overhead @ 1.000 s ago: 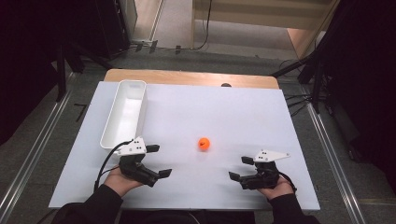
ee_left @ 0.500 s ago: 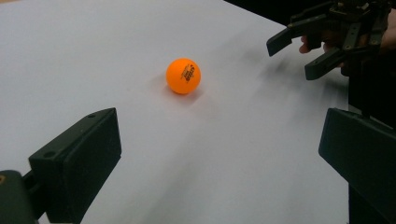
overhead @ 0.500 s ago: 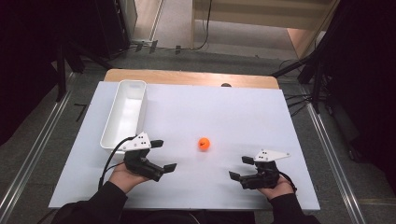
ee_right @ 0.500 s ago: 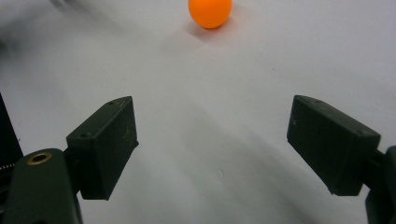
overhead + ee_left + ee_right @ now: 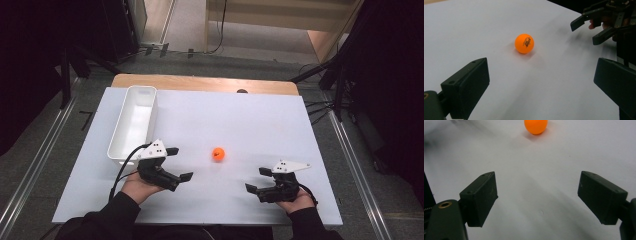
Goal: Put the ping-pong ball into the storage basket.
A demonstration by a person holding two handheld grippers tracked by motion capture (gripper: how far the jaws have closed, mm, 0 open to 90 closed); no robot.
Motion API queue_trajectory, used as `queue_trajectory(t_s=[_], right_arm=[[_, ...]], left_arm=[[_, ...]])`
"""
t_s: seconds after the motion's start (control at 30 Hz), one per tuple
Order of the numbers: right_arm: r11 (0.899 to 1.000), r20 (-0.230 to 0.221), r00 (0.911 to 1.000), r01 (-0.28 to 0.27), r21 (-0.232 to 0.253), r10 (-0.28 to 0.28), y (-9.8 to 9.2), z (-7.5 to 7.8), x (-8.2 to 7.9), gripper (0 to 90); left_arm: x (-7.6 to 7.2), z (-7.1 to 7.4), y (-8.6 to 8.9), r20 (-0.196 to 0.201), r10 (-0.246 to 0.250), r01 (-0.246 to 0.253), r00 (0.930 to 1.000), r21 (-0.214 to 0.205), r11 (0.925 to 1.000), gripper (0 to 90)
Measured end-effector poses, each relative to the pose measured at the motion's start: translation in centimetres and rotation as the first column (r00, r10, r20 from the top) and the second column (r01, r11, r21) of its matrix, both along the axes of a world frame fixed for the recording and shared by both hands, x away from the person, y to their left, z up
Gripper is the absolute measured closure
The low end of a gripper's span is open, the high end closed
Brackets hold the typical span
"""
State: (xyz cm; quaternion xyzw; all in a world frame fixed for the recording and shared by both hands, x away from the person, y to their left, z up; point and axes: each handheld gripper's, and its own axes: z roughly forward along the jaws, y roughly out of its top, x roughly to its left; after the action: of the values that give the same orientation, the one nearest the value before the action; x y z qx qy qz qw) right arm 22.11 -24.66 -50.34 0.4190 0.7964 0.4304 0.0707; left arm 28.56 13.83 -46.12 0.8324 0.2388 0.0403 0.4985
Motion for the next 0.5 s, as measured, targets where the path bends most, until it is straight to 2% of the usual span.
queue_trajectory(t_s=[0.23,0.5], right_arm=[[1.0,-0.001,1.0,0.0,-0.001,0.0,0.0,0.0,0.0,14.5],[1.0,-0.004,1.0,0.007,0.0,-0.007,0.0,0.0,0.0,14.5]], left_arm=[[0.5,-0.2,-0.7,-0.001,0.025,-0.025,0.9997,-0.002,0.9997,0.3],[0.8,-0.1,-1.2,0.015,0.021,-0.021,0.9997,0.012,0.9997,0.3]])
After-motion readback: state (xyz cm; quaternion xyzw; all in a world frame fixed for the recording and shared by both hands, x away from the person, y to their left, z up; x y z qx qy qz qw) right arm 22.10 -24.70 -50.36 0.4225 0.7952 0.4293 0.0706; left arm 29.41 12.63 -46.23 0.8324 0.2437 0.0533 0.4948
